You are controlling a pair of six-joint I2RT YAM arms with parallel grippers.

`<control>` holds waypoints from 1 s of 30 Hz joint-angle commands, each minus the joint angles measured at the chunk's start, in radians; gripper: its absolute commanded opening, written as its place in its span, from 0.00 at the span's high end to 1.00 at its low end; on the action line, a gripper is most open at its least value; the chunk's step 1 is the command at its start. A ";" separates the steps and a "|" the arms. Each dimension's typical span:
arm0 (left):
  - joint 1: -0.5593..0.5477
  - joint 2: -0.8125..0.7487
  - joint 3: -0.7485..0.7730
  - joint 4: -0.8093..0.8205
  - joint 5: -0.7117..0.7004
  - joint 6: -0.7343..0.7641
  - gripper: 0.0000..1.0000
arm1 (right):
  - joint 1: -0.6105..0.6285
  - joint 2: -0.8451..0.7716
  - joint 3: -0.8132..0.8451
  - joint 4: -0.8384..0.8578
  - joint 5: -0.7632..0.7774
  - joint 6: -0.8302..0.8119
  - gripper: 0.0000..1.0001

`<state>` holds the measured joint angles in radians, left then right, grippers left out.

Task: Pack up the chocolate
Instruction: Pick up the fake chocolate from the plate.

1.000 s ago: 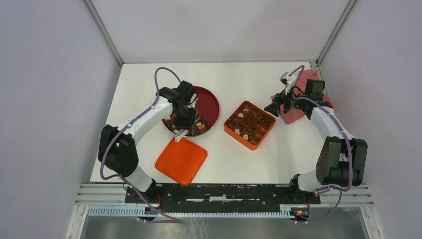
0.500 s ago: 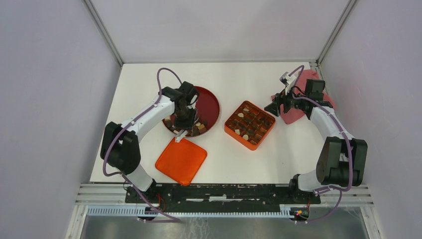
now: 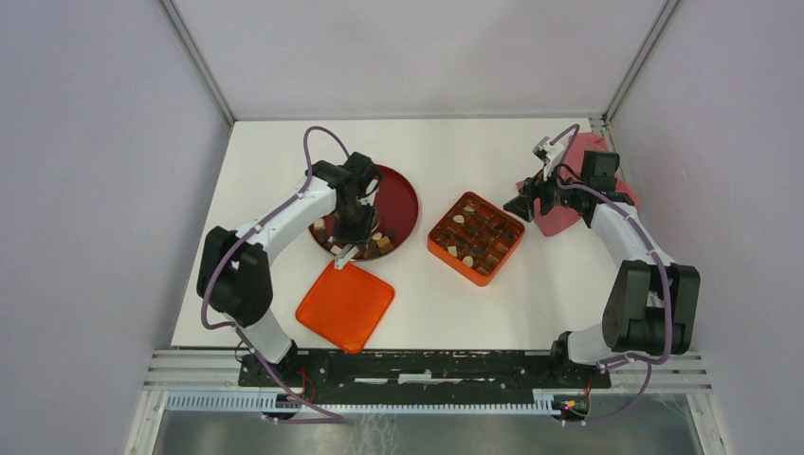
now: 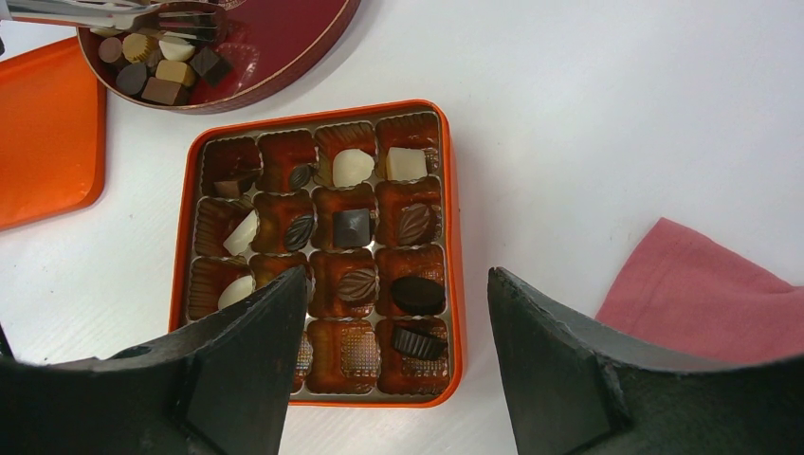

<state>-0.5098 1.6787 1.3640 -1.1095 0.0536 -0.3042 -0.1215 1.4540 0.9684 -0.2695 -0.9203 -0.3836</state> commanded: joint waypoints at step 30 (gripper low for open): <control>0.124 -0.095 0.000 0.155 0.120 -0.003 0.98 | 0.005 -0.017 0.001 0.028 -0.039 -0.004 0.24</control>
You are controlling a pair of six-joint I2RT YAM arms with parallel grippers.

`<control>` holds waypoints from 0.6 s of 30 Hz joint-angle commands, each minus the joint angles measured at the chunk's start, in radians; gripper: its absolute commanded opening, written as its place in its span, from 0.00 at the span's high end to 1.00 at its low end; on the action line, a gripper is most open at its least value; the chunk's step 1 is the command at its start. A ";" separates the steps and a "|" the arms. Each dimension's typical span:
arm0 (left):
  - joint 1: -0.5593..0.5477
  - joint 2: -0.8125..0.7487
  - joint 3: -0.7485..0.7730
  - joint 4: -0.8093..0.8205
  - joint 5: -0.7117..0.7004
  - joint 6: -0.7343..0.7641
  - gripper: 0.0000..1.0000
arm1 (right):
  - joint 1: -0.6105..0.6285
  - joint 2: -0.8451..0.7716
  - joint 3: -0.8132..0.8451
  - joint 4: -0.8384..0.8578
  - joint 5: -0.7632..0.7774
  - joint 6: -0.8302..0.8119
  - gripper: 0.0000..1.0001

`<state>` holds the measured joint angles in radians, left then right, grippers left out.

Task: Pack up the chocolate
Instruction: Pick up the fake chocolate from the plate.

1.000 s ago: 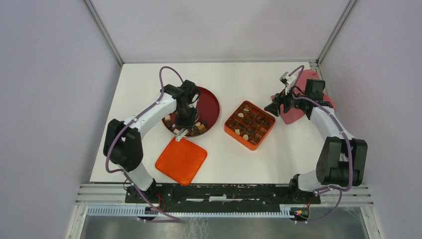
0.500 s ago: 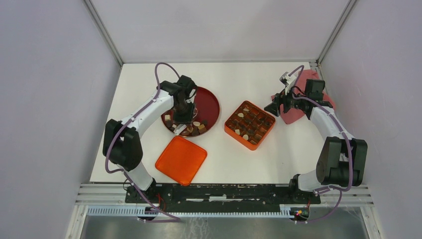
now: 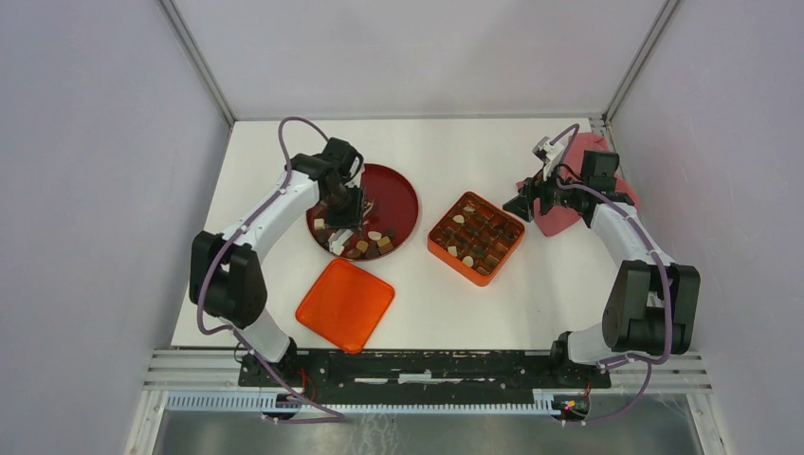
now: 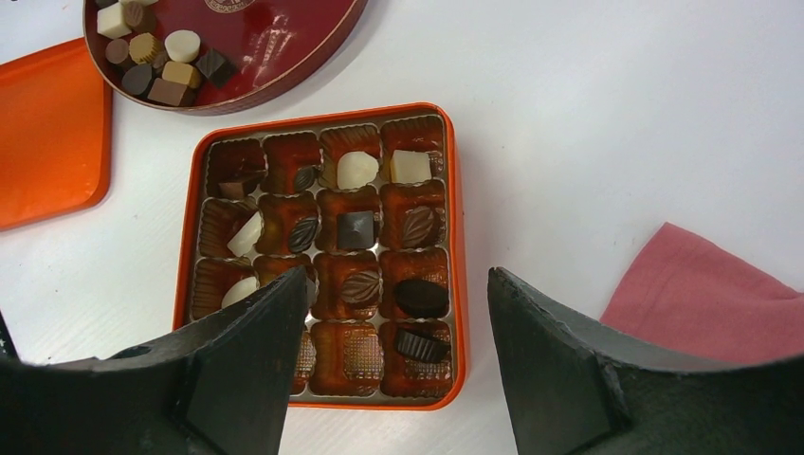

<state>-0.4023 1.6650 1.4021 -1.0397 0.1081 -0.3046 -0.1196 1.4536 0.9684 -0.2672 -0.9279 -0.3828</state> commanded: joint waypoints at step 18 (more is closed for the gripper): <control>0.043 -0.212 -0.174 0.161 0.106 -0.037 0.98 | 0.266 0.318 0.408 -0.313 0.423 -0.256 0.20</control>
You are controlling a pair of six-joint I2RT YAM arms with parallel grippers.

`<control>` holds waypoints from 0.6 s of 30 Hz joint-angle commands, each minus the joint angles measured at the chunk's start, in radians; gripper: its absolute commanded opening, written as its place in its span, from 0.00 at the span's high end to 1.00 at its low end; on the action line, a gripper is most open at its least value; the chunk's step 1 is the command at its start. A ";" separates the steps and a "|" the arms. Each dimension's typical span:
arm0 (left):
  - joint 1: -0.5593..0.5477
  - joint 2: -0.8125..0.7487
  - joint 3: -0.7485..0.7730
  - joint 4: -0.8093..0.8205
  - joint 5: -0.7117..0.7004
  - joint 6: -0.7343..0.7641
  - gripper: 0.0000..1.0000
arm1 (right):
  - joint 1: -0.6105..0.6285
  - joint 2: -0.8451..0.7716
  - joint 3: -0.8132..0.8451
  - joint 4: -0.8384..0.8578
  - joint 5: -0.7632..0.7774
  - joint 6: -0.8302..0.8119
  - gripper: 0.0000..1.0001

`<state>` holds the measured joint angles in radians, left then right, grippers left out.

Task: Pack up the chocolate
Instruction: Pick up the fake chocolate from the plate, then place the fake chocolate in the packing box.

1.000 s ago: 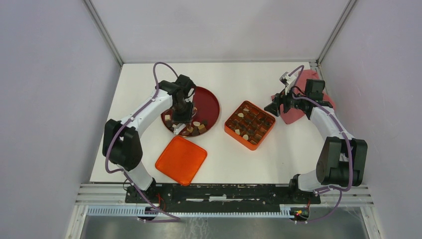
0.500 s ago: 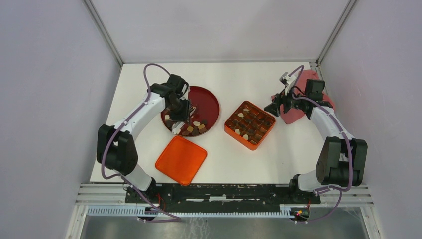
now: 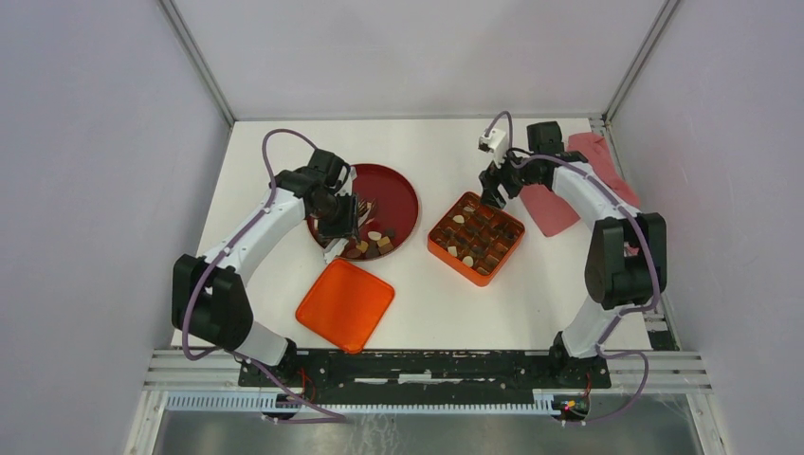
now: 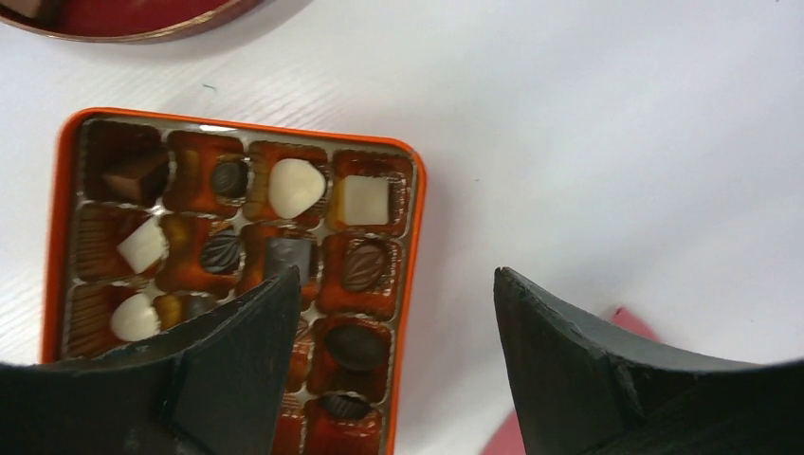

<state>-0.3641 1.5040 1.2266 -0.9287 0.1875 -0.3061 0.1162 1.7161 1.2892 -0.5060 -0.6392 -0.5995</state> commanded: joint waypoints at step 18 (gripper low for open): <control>0.006 -0.055 0.025 0.035 0.054 -0.037 0.98 | 0.096 0.162 0.059 -0.064 0.266 -0.033 0.40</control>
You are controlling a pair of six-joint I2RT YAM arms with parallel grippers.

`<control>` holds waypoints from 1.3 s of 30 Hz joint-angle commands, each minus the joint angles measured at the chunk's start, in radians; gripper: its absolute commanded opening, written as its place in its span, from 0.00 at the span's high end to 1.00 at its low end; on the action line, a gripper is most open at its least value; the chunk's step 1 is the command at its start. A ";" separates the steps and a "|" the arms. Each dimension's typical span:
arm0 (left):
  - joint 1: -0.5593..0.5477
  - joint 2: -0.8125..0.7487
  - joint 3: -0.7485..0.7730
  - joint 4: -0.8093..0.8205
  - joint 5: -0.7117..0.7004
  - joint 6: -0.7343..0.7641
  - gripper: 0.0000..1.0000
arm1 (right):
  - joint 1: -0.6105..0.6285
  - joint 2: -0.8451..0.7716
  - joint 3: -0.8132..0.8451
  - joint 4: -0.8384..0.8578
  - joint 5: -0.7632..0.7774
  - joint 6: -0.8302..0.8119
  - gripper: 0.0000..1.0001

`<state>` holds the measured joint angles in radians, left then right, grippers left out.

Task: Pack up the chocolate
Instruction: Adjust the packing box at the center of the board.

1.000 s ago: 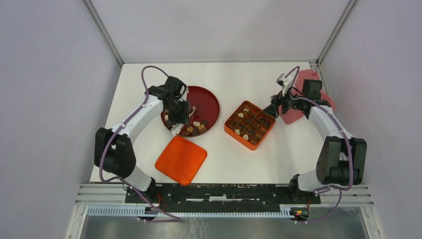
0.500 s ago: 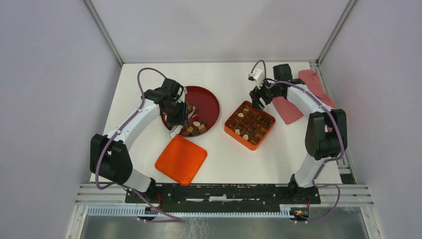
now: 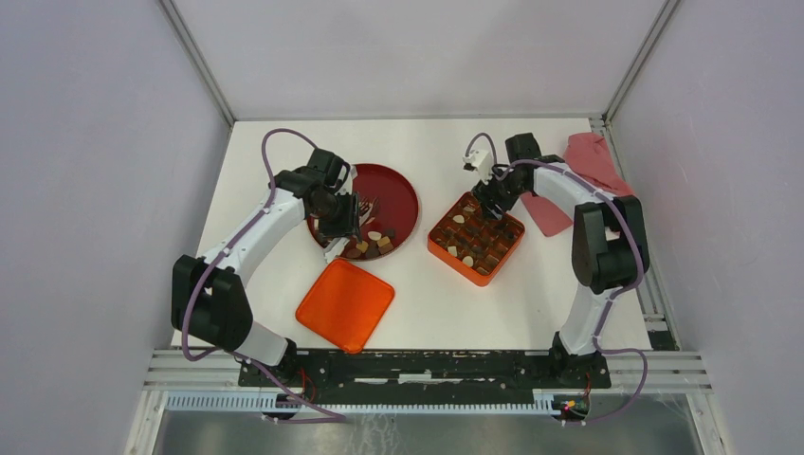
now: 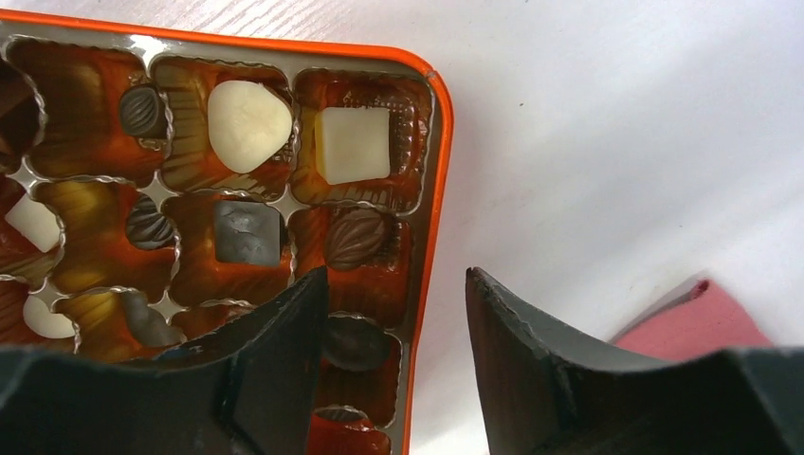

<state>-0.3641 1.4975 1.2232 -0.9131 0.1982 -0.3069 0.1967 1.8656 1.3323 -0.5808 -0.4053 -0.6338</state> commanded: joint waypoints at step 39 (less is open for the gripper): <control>0.006 -0.162 0.019 0.069 0.164 -0.098 0.98 | 0.063 -0.171 0.087 0.186 0.135 0.204 1.00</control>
<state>-0.3641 1.3712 1.2232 -0.8970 0.3244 -0.3771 0.2420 1.7638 1.3720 -0.4454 -0.2855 -0.4805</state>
